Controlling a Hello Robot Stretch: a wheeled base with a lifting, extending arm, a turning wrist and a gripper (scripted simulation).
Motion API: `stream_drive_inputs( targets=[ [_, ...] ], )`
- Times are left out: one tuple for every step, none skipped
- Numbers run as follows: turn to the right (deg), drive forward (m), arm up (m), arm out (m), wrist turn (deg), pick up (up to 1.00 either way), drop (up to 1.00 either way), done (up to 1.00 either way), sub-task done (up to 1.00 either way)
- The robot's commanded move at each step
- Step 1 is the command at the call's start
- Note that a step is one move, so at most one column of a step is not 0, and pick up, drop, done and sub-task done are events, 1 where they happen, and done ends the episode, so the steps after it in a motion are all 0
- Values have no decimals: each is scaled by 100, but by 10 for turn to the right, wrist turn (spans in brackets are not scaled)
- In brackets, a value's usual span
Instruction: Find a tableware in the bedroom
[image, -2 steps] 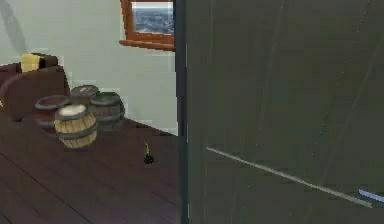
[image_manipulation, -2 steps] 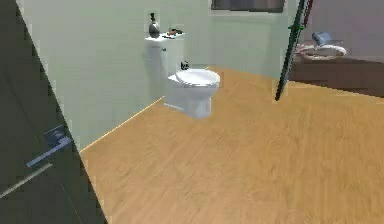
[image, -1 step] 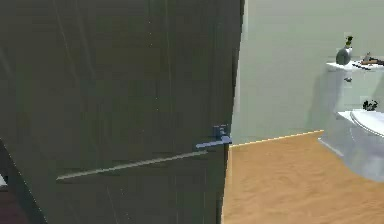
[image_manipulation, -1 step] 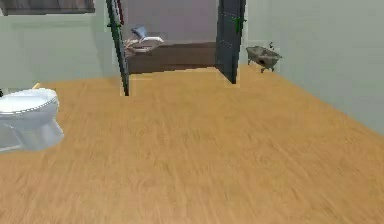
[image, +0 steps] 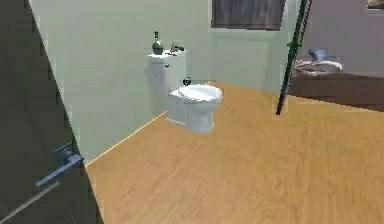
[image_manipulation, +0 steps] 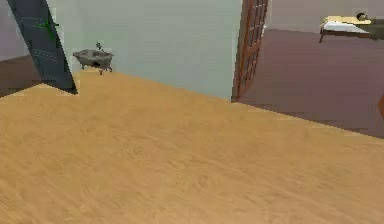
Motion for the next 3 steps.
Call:
stream_drive_inputs(
  targets=[
    [270,0,0,0,0,0,0,0,0],
    [0,15,0,0,0,0,0,0,0],
    [-450,0,0,0,0,0,0,0,0]
  ],
)
